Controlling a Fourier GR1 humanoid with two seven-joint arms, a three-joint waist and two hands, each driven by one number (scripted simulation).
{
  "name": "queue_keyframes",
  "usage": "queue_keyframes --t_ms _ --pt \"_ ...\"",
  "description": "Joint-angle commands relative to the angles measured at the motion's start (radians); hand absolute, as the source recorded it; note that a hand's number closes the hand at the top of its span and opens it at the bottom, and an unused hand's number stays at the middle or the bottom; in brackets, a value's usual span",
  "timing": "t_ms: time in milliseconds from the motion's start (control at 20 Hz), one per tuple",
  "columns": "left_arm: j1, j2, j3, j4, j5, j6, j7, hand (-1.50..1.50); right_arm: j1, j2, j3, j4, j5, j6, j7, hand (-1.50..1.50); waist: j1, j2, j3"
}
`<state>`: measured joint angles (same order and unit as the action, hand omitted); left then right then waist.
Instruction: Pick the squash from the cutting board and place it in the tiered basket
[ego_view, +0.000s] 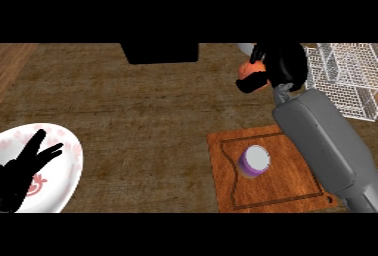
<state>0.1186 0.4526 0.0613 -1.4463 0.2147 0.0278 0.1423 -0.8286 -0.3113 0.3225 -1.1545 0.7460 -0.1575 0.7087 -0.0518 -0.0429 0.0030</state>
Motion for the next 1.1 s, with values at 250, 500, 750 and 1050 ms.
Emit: queue_keyframes --t_ms 250,500,750,1050 --pt "-0.005 -0.034 -0.029 0.009 -0.034 0.000 0.004 0.00 -0.015 -0.022 -0.013 -0.440 0.148 0.126 0.403 1.50 0.031 0.034 -0.004" --pt "-0.046 -0.068 -0.041 0.064 -0.056 -0.004 -0.005 0.00 0.012 -0.092 -0.150 -0.387 0.124 0.074 0.251 1.50 0.048 0.043 -0.003" --pt "-0.012 -0.018 0.003 -0.009 -0.027 -0.045 0.031 0.00 0.003 -0.161 -0.243 -0.204 0.097 0.031 0.076 1.50 0.065 0.046 -0.002" --pt "-0.073 -0.076 -0.017 0.061 -0.065 -0.012 -0.004 0.00 -0.072 -0.187 -0.368 0.033 0.031 -0.090 -0.150 1.50 0.070 0.051 -0.002"
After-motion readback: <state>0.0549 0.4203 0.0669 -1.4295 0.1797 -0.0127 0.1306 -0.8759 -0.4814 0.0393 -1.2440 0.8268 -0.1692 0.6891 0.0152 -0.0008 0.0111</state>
